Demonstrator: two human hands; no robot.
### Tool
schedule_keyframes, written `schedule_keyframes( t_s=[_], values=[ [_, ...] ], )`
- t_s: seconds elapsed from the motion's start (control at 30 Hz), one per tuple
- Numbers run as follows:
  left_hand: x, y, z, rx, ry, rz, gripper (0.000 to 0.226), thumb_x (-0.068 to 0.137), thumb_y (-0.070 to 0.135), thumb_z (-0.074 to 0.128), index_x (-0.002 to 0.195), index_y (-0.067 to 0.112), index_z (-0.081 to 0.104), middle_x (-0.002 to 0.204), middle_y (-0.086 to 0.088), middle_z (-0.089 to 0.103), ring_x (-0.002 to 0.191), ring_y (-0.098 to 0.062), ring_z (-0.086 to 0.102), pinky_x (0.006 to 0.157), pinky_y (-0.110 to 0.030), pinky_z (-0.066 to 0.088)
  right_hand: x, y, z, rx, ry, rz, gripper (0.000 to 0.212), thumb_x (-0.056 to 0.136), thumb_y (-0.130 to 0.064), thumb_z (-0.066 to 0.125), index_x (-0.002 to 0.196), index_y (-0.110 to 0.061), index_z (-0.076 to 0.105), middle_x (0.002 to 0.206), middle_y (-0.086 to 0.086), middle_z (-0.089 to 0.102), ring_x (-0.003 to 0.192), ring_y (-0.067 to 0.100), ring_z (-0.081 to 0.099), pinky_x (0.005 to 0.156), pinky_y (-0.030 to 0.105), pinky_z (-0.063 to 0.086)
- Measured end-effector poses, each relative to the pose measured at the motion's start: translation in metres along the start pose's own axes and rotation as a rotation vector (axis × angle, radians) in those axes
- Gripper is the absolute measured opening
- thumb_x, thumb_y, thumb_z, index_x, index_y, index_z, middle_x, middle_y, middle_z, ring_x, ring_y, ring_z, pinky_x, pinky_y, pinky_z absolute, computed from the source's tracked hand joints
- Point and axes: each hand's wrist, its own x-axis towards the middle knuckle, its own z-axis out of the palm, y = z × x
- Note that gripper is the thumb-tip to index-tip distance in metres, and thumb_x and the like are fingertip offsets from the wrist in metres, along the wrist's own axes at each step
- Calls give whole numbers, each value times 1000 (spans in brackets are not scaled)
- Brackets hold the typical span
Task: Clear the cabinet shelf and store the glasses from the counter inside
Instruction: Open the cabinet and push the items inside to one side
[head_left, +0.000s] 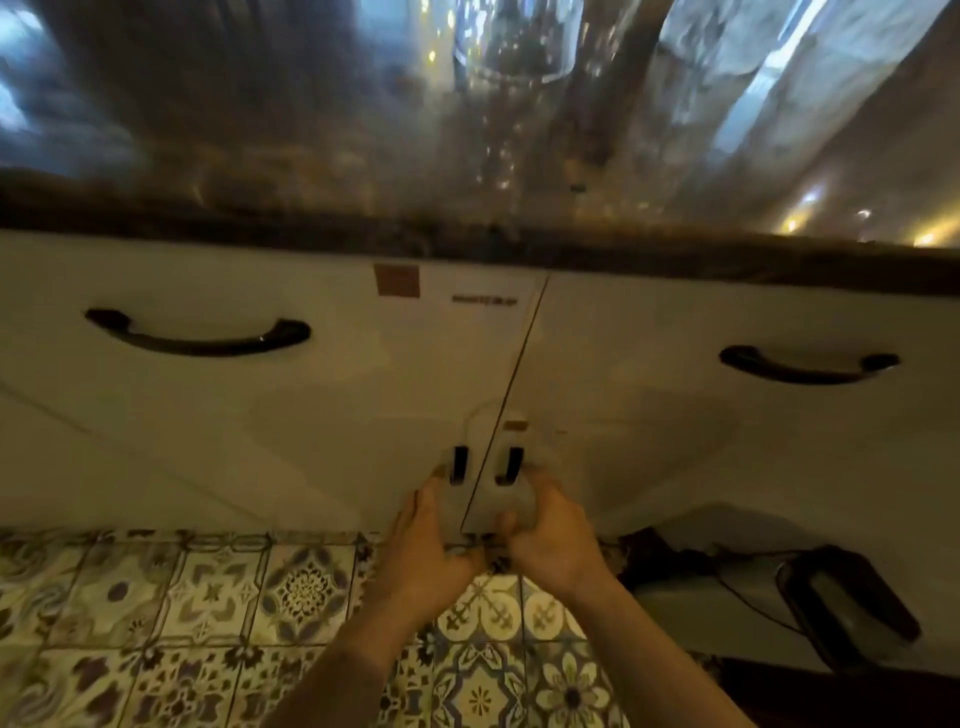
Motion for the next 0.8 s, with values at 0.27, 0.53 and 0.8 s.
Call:
schedule_keyframes(
  t_s=[0.27, 0.53, 0.8],
  values=[
    [25, -28, 32, -300, 48, 57, 80, 72, 2, 73, 131, 44, 37, 125, 16, 56, 110, -2, 57, 81, -13, 50, 19, 27, 42, 433, 191, 2, 42, 90, -1, 56, 109, -38, 50, 101, -23, 56, 91, -14, 58, 70, 10, 48],
    [-32, -53, 24, -184, 7, 177, 78, 76, 3, 73, 138, 33, 36, 134, 16, 49, 116, 15, 46, 86, 1, 36, -28, 49, 51, 443, 164, 46, 55, 92, -1, 57, 138, -28, 44, 136, -12, 53, 130, 4, 46, 103, 32, 46],
    [-144, -95, 16, -166, 63, 39, 87, 73, 14, 81, 131, 57, 34, 134, 26, 49, 124, -3, 50, 102, -30, 44, -144, 113, 35, 464, 77, 94, 57, 95, 2, 54, 132, -40, 49, 137, -14, 53, 131, 11, 48, 93, 31, 45]
  ],
)
